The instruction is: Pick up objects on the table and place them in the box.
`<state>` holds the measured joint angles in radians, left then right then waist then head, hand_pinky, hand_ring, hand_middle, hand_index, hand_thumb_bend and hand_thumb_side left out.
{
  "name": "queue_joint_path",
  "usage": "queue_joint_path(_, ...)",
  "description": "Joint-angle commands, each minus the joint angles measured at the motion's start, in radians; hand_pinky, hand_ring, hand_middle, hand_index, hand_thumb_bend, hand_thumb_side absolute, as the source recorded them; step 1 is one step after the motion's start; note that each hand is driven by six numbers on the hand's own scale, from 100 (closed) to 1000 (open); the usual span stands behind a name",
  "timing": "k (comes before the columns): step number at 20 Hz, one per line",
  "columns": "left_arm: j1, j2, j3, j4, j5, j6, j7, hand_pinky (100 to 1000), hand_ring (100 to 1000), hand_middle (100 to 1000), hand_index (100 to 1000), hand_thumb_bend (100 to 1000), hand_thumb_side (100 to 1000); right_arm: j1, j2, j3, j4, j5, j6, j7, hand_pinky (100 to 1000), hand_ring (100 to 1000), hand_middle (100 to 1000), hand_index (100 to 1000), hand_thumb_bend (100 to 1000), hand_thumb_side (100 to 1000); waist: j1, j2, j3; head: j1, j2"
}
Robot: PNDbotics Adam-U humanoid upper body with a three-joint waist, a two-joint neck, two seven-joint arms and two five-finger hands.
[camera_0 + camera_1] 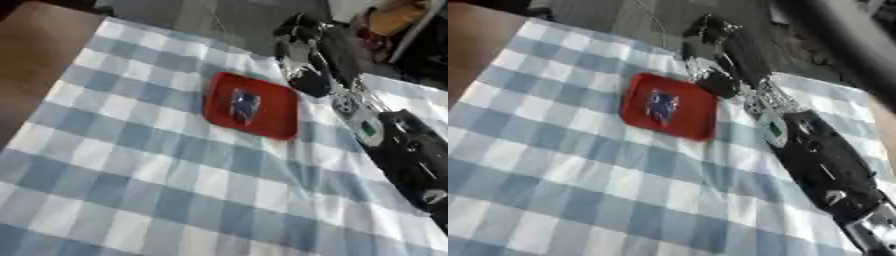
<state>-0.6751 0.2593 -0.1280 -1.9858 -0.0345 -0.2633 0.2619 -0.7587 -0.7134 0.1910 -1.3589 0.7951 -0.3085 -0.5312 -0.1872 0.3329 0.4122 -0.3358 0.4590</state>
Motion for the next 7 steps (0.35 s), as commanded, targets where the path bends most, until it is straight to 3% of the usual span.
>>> queue_joint_path(1,0.004,0.022,0.005,-0.014,-0.005,0.009,0.002,793,839,1000,879,313,1000,0.073,-0.018,-0.019,-0.21,-0.075,0.019,-0.015,100,480,593,696,100,1000,0.021,-0.027,-0.017,-0.038,-0.121)
queue_joint_path(5,0.034,0.049,0.005,-0.014,-0.009,0.033,0.0,791,844,1000,882,293,1000,0.247,0.006,-0.043,-0.549,-0.136,0.04,-0.02,100,487,595,690,100,1000,0.043,-0.027,-0.063,-0.061,-0.292)
queue_joint_path(7,0.05,0.064,0.002,-0.014,-0.012,0.049,-0.008,781,833,1000,870,272,1000,0.307,0.035,-0.056,-0.619,-0.152,0.003,-0.051,108,489,600,691,100,1000,0.054,-0.028,-0.085,-0.061,-0.358)
